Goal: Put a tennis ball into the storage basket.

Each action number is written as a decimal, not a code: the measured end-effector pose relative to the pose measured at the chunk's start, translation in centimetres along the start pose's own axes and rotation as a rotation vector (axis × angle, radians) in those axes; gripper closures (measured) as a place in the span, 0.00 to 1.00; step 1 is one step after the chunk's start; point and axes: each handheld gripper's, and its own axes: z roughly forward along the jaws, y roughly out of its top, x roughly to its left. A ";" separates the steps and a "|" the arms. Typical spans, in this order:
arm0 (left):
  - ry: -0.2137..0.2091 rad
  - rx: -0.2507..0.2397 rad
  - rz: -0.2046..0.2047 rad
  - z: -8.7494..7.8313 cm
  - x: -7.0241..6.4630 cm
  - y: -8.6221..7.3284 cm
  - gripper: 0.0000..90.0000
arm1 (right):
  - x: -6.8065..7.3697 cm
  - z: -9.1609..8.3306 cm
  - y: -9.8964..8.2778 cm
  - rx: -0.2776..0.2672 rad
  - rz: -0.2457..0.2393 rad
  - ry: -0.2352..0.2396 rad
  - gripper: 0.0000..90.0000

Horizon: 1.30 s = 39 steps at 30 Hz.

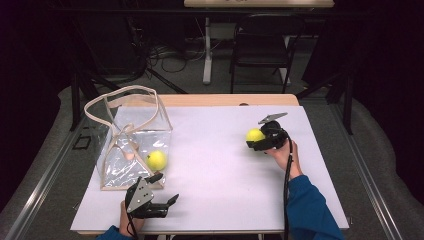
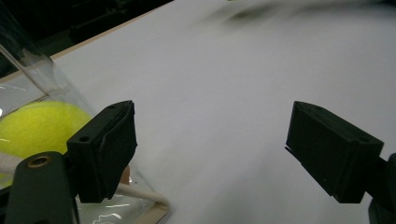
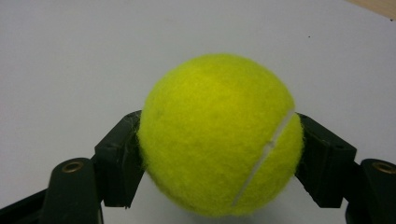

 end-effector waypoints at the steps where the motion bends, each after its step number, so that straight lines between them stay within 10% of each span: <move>1: 0.000 0.001 0.000 0.0 0.0 0.0 0.18 | 0.1 -0.1 0.1 -0.005 -0.002 0.001 0.29; 39: -0.002 -0.004 0.005 0.1 0.0 0.1 0.18 | 1.9 -3.2 2.6 -0.086 -0.061 0.014 0.29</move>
